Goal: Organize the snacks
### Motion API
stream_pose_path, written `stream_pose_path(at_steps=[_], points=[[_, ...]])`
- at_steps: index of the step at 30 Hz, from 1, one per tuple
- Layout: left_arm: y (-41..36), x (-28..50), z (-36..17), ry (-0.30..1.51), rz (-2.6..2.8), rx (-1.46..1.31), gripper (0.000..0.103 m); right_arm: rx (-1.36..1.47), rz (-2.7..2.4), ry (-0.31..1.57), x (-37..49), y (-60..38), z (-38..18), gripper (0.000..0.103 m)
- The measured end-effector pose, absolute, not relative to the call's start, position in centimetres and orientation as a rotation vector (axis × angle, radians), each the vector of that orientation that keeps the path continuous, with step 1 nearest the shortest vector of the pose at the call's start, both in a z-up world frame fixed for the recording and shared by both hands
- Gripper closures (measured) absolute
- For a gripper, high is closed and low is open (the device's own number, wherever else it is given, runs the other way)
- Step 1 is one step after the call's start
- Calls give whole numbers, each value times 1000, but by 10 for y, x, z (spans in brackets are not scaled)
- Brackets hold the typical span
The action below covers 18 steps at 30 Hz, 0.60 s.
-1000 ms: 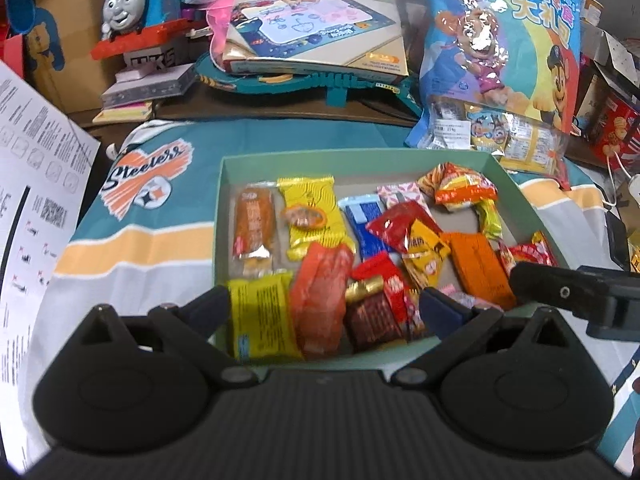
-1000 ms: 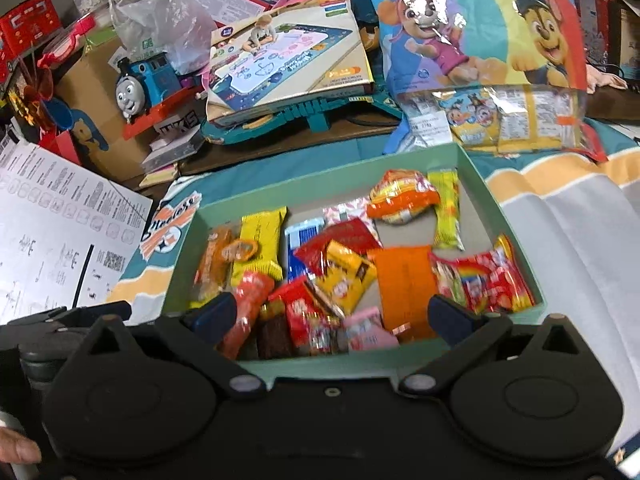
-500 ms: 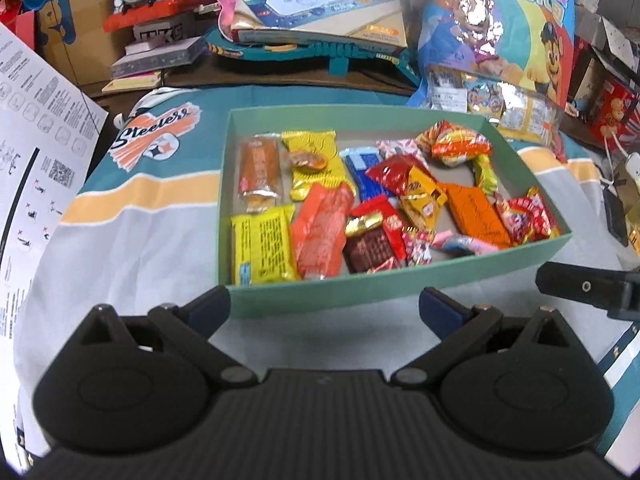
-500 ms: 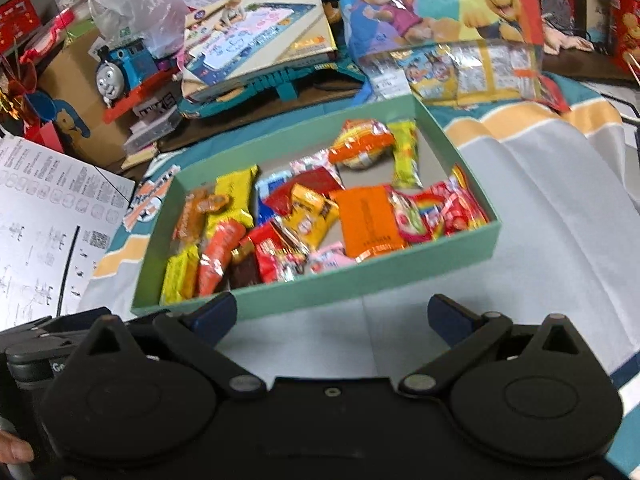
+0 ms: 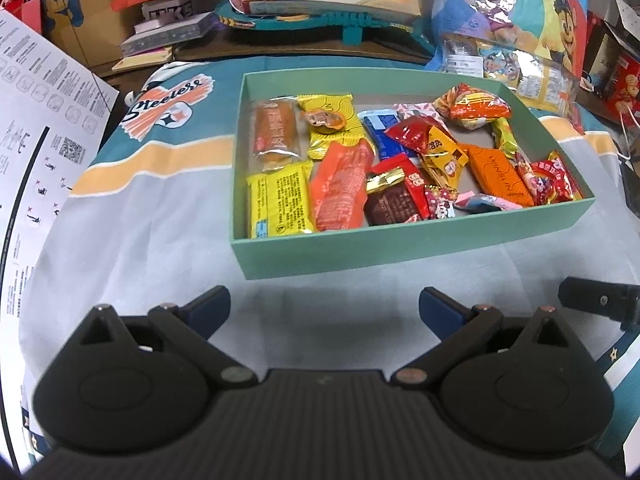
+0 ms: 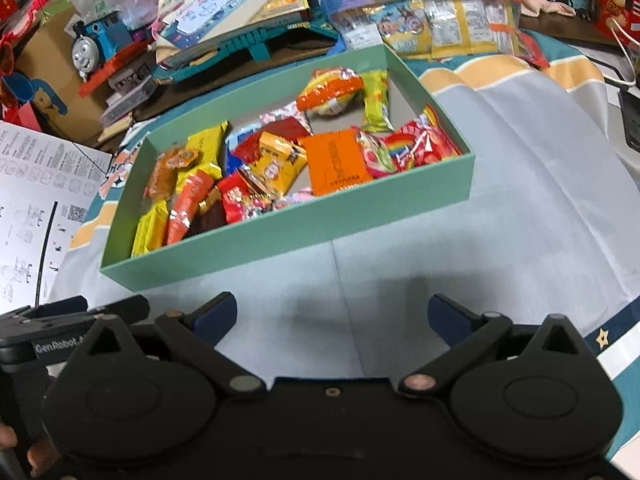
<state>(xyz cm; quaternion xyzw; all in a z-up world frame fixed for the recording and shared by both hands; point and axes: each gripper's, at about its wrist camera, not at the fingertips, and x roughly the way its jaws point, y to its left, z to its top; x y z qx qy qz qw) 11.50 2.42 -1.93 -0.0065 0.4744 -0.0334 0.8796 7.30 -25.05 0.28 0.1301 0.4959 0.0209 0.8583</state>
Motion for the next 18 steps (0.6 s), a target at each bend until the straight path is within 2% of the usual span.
stream_pose_path(at_steps=[18], points=[[25,112,-21,994,-33,-5,0,251,43,1076,75,-250,-4,0]])
